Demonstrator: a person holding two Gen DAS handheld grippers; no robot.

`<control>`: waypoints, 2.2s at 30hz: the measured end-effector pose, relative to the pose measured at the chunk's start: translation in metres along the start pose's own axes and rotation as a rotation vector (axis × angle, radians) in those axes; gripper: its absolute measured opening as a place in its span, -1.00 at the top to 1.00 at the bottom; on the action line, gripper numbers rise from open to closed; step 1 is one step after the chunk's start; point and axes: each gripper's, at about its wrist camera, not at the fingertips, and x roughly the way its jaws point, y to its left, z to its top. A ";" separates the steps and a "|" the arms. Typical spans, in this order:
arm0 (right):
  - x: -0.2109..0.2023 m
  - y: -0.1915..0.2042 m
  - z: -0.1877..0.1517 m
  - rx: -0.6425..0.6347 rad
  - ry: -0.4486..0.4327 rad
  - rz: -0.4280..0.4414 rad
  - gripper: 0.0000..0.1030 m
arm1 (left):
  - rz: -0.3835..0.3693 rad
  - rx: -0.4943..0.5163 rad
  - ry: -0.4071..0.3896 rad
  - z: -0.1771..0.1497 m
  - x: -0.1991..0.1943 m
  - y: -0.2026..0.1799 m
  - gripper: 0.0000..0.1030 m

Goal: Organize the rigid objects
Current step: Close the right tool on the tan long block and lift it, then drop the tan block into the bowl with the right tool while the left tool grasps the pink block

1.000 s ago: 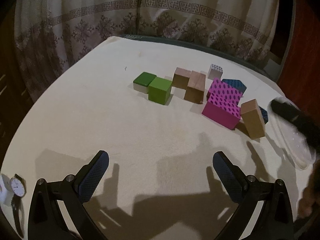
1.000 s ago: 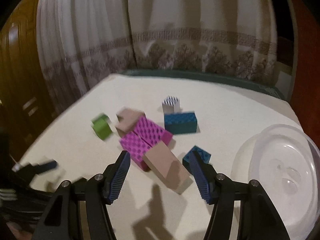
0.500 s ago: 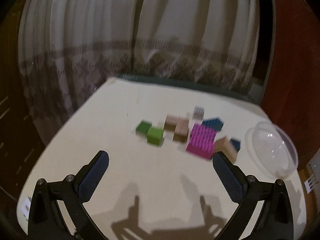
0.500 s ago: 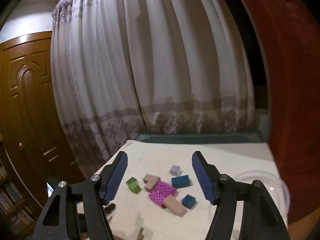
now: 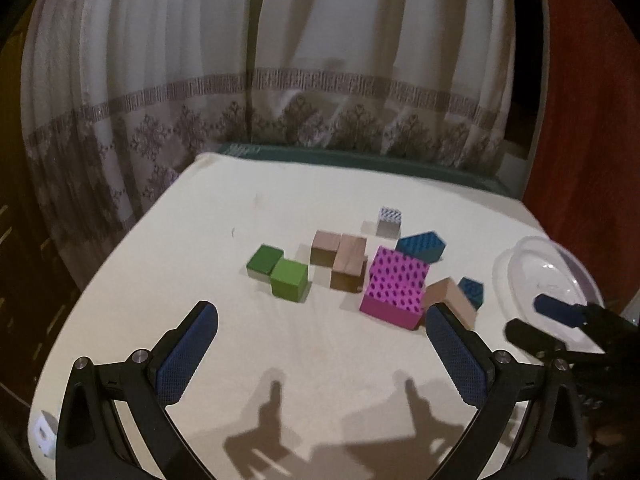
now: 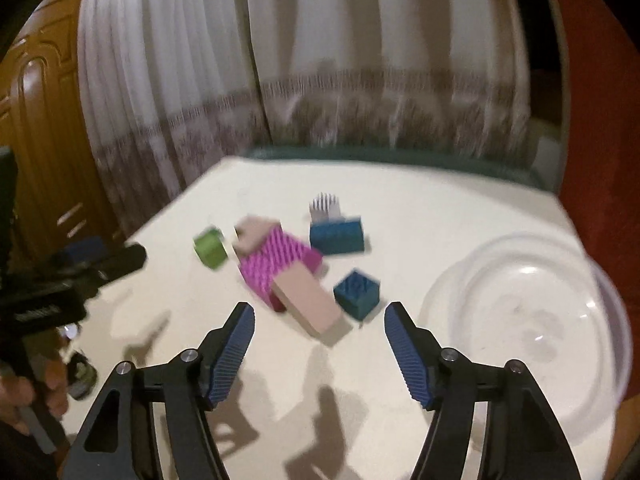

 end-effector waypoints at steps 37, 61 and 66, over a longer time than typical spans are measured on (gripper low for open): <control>0.057 -0.003 0.008 -0.012 0.024 0.154 0.24 | 0.032 0.000 0.116 -0.007 0.066 -0.008 -1.00; 0.065 -0.002 -0.025 0.041 0.153 0.231 -0.32 | 0.054 -0.029 0.129 -0.013 0.066 0.007 -1.00; 0.056 -0.001 -0.025 0.047 0.128 0.220 -0.32 | 0.051 -0.019 0.124 -0.012 0.066 0.005 -1.00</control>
